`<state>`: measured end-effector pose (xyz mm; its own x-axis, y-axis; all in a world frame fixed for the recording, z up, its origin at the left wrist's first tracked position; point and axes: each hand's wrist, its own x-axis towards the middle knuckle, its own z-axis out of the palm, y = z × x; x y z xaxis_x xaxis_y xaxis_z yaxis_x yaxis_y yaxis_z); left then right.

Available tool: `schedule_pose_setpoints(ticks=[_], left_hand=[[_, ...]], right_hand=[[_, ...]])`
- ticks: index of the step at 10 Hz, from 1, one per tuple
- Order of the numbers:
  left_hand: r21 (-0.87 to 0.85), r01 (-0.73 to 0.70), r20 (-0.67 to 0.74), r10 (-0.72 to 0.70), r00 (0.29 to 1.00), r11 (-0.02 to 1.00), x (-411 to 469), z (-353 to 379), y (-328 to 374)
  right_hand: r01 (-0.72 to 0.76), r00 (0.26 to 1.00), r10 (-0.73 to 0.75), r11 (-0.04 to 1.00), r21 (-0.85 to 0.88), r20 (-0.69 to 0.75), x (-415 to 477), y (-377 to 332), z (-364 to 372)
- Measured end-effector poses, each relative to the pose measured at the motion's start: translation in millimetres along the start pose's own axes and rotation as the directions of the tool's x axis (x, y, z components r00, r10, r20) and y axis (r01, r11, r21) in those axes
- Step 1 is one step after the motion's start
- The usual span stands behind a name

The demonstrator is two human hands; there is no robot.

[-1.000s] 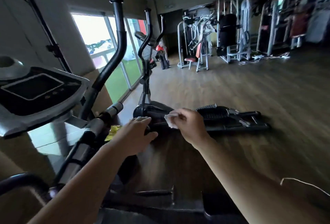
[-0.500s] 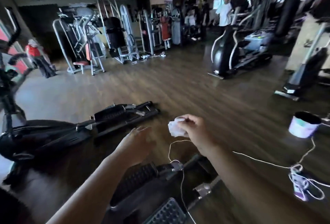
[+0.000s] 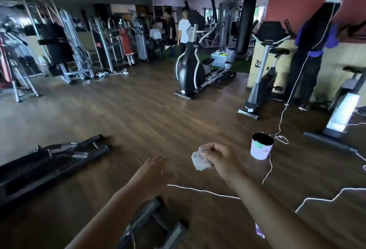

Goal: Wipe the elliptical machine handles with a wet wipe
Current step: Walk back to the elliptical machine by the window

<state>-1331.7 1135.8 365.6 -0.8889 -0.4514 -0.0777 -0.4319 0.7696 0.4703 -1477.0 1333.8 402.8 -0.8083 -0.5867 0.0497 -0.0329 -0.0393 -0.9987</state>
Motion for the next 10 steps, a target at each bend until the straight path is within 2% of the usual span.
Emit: schedule_pose_setpoints(ticks=[1, 3, 6, 10], left_hand=[[0.057, -0.053, 0.008, 0.053, 0.999, 0.997, 43, -12, 60], [0.102, -0.123, 0.014, 0.123, 0.992, 0.987, 159, -3, 81], [0.099, -0.155, 0.005, 0.156, 0.988, 0.983, 359, -23, 61], [0.128, -0.039, -0.062, 0.047, 0.997, 0.991, 566, -61, 19]], right_hand=[[0.016, 1.0, -0.016, 1.0, -0.014, -0.007, 47, -1, -32], [0.018, 0.999, -0.02, 0.999, -0.049, -0.047, 157, 3, -68], [0.029, 0.999, -0.032, 0.997, -0.066, -0.038, 352, 7, -76], [0.025, 0.992, -0.022, 1.0, -0.017, 0.124, 589, 33, -45]])
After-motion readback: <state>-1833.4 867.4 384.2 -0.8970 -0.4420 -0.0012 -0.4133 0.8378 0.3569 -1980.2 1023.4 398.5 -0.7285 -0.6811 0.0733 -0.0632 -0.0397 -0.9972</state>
